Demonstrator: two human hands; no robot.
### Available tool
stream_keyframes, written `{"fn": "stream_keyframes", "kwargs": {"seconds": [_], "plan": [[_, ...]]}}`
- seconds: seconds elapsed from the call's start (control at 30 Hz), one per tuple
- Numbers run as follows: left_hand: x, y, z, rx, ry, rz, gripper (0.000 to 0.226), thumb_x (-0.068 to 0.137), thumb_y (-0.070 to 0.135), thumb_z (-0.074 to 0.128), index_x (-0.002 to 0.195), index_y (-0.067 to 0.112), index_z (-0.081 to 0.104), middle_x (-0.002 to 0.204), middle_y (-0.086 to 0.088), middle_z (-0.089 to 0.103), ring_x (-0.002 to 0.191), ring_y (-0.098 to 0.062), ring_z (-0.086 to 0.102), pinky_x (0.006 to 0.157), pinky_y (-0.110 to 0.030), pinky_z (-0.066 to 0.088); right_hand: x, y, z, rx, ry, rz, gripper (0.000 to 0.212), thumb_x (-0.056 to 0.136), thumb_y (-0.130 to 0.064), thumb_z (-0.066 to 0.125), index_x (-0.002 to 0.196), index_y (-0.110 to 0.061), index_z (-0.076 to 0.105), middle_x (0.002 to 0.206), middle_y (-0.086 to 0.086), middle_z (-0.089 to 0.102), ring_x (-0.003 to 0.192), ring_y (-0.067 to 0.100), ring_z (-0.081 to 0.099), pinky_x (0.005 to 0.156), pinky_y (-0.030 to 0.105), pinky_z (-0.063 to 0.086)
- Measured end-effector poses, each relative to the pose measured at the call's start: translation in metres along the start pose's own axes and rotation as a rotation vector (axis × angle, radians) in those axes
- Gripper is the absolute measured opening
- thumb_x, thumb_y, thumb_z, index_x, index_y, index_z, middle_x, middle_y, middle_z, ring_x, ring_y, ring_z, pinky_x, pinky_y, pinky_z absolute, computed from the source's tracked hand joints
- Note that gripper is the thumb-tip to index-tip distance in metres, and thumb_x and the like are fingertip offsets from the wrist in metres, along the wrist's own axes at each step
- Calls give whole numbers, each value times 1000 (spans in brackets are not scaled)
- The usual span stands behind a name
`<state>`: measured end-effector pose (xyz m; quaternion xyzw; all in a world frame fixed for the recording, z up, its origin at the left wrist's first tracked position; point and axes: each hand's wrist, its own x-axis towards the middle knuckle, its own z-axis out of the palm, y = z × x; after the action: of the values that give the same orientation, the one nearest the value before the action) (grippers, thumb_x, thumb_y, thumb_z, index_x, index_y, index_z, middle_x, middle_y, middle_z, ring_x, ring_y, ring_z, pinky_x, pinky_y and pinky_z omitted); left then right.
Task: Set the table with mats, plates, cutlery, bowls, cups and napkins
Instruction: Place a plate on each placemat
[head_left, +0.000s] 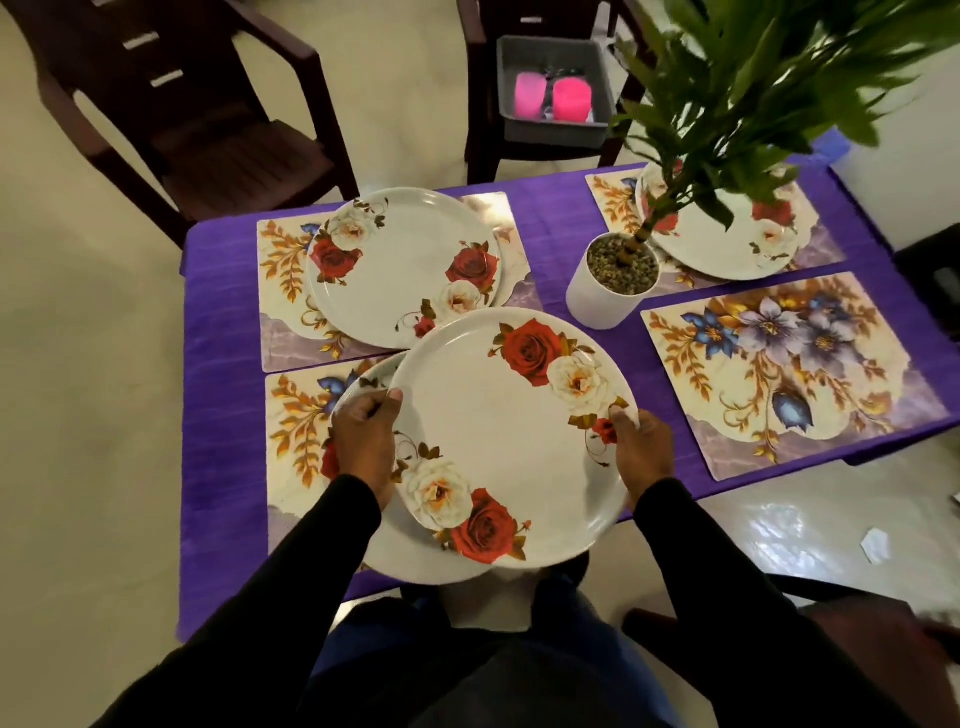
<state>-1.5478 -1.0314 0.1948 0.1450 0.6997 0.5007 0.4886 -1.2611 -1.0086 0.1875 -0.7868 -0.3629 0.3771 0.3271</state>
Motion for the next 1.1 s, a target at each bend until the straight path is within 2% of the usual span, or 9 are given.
{"fn": "stream_keyframes", "kwargs": {"seconds": [0.13,0.23,0.37,0.47,0.6,0.7,0.9,1.0,1.1], "plan": [[-13,-7,34,9,-6,-34,16,93,20,71,78,17,75,90,-7,75,90,-31,67,89,-47,55,33,11,-27,-48,-28,18,25,99,-28,54,99,-5,64,102,13,66,95,26,59,78,31,46],[-31,-18,65,21,32,-63,16,92,22,72,78,18,77,97,-12,76,94,-32,69,94,-57,55,59,16,-57,-49,-22,-22,26,98,-27,56,107,-5,67,107,10,67,104,29,60,98,44,47],[-61,-33,116,75,46,-78,18,92,19,71,75,19,77,86,-7,76,86,-29,67,93,-56,56,97,25,-106,-68,-58,-42,19,98,-21,54,89,-6,64,93,12,65,90,30,57,84,35,44],[-78,-44,152,101,46,-84,17,93,17,69,77,18,75,84,-6,75,83,-28,67,90,-53,56,127,36,-137,-97,-73,-33,27,98,-23,55,91,2,65,93,17,65,89,33,56,77,34,38],[-91,-57,181,179,1,-96,13,87,32,70,81,24,77,93,-6,76,89,-32,70,88,-52,58,153,46,-169,-105,-81,-26,26,96,-24,57,103,0,67,102,13,67,98,30,59,85,34,41],[-100,-62,193,154,-71,-135,16,101,15,58,104,11,74,102,-14,74,93,-35,70,83,-49,60,166,48,-181,-87,-86,-47,19,94,-25,59,93,-9,69,99,13,71,97,33,63,91,42,48],[-100,-63,221,225,-142,-82,35,99,12,58,74,26,77,90,-5,77,100,-40,70,90,-58,57,181,42,-206,-202,-5,-37,29,94,-30,58,99,-3,68,99,15,69,93,34,62,87,44,50],[-93,-65,247,259,-201,6,23,87,30,58,80,35,80,89,-4,78,99,-39,71,90,-63,56,201,42,-221,-258,37,-51,30,95,-28,57,104,-2,67,102,12,67,94,32,59,86,40,49],[-91,-69,273,290,-190,34,22,83,31,57,77,37,77,87,-3,78,97,-38,71,86,-62,57,216,43,-236,-282,54,-52,32,92,-28,58,111,-3,66,111,17,68,101,36,61,91,46,51]]}}
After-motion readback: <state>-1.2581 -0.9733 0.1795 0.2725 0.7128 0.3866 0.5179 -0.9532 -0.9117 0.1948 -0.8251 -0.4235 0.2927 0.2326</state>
